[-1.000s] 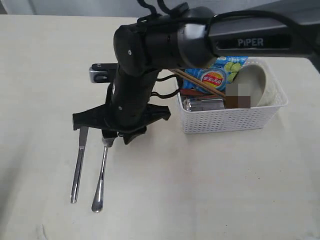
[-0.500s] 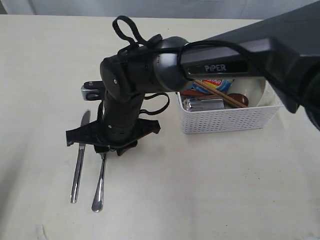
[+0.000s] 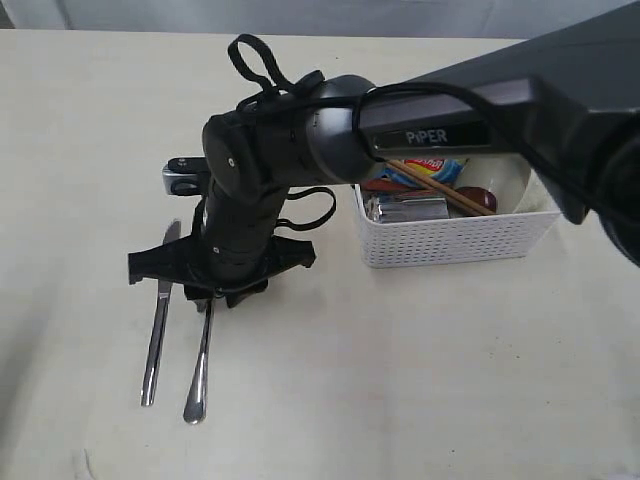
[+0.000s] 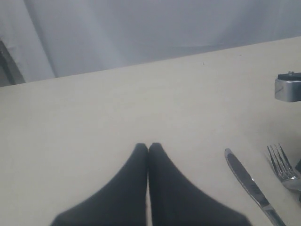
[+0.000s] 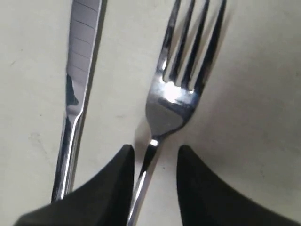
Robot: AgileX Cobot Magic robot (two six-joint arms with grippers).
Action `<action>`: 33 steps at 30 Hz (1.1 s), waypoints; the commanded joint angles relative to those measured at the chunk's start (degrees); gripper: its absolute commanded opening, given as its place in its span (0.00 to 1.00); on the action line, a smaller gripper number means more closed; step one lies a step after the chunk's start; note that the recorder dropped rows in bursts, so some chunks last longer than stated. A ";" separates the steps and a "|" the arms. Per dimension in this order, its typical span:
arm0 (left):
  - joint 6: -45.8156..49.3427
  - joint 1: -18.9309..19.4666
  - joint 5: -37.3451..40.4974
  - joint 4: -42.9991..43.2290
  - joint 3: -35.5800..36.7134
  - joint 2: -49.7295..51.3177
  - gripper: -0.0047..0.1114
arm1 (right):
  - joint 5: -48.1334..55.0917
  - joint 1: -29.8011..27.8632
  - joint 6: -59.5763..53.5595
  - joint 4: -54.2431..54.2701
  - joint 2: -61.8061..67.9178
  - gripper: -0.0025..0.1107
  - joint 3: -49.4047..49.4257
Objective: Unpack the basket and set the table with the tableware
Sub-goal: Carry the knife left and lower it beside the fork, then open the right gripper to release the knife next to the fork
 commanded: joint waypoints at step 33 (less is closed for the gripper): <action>0.09 -0.38 -0.09 -0.66 0.20 -0.16 0.04 | -0.35 -0.64 5.57 5.32 4.31 0.02 -6.37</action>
